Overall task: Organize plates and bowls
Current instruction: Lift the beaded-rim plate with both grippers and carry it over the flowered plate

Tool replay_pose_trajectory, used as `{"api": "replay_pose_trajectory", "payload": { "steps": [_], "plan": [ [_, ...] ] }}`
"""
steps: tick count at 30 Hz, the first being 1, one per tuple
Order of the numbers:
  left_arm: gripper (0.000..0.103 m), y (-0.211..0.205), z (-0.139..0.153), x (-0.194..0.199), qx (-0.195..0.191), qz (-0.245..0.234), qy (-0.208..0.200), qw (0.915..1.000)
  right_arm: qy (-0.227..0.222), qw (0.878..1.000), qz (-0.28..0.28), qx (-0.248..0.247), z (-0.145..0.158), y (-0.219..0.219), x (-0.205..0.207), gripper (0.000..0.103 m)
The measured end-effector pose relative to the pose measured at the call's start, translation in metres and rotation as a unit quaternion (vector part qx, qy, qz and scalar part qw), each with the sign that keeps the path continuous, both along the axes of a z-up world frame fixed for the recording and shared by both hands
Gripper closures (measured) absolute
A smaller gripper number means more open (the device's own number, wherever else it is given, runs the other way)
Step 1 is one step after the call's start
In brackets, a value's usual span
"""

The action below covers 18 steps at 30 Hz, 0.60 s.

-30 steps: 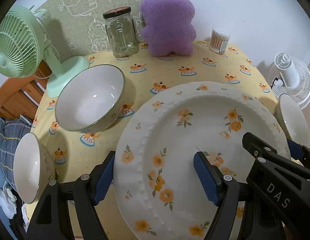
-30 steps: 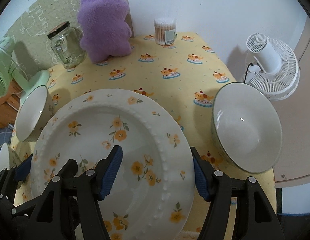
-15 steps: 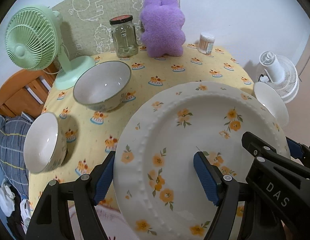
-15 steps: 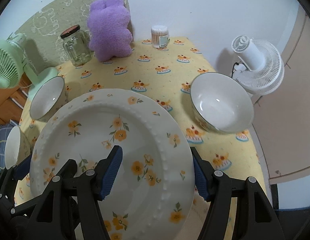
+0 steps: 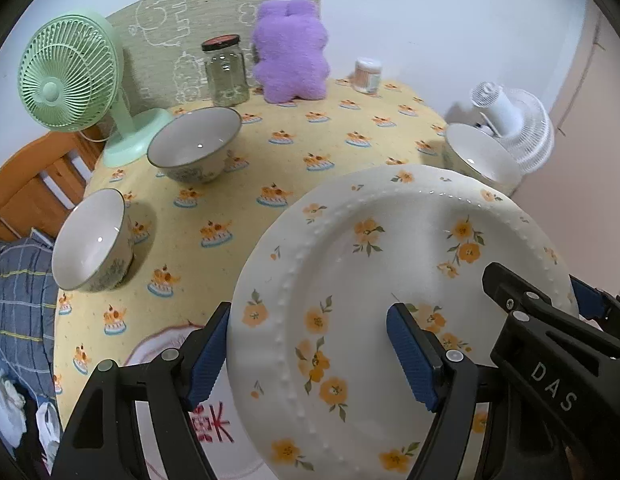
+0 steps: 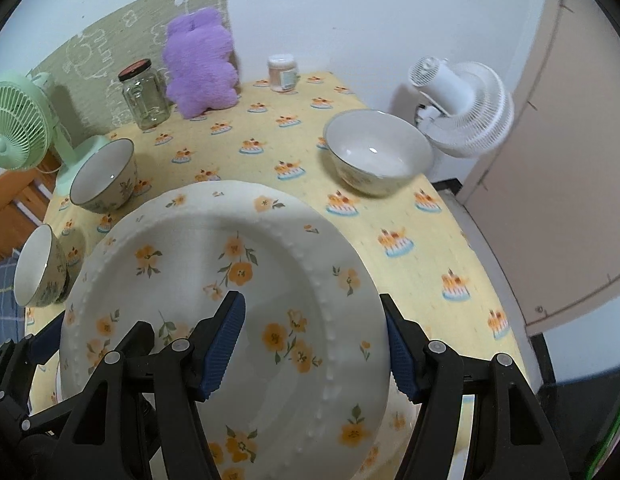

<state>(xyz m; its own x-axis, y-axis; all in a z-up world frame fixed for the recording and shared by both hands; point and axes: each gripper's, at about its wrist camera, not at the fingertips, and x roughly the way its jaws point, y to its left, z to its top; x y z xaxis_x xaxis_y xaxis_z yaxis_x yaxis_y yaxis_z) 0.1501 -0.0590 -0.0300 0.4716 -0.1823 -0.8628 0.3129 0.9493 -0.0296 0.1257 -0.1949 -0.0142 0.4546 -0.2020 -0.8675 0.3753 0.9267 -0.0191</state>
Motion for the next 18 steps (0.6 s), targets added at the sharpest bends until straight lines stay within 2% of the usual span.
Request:
{"api": "replay_pose_trajectory", "payload": {
  "steps": [6, 14, 18],
  "plan": [
    [0.026, -0.002, -0.003, -0.021, 0.001, -0.023, -0.003, 0.9997, -0.002, 1.000, -0.018, 0.005, -0.004, -0.002, -0.030, 0.034],
    [0.026, -0.020, -0.013, -0.037, 0.005, -0.011, 0.014, 0.9998, 0.009, 1.000, -0.005, 0.011, -0.014, -0.020, -0.043, 0.034],
    [0.026, -0.032, -0.023, -0.039, -0.007, 0.009, 0.034, 0.9994, 0.020, 1.000, 0.010, 0.013, -0.022, -0.038, -0.041, 0.034]
  ]
}}
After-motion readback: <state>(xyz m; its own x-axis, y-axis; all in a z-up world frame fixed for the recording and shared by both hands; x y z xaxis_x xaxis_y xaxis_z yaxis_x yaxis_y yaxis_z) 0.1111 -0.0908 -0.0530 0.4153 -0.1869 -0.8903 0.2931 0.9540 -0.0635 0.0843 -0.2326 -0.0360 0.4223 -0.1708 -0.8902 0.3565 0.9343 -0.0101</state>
